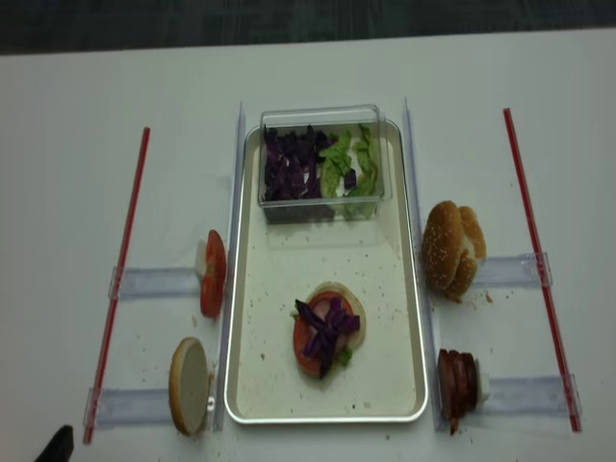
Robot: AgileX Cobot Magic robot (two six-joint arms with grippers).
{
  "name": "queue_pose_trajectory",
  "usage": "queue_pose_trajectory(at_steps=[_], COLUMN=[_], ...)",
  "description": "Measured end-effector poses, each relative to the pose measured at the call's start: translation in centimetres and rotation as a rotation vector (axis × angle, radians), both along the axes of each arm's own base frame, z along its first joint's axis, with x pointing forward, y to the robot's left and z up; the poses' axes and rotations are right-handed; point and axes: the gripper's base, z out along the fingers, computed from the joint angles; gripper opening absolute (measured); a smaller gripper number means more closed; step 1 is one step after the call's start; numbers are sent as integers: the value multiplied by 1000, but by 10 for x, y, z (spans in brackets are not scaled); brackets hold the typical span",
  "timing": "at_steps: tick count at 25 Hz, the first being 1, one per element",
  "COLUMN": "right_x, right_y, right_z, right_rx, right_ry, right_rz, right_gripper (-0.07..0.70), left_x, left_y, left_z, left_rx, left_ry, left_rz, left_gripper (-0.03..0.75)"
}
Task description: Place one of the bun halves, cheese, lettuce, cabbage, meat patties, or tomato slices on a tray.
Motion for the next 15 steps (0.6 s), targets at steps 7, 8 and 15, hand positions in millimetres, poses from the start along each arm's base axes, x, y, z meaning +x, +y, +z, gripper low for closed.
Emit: queue_pose_trajectory(at_steps=[7, 8, 15], right_x=[0, 0, 0], right_y=[0, 0, 0], right_z=[0, 0, 0], right_rx=[-5, -5, -5], right_ry=[0, 0, 0], right_rz=[3, 3, 3], right_gripper=[445, 445, 445], left_x=[0, 0, 0], left_y=[4, 4, 7], left_z=[0, 0, 0], left_rx=[-36, -36, -63], left_ry=[-1, 0, -2], left_rz=[72, 82, 138], left_gripper=[534, 534, 534])
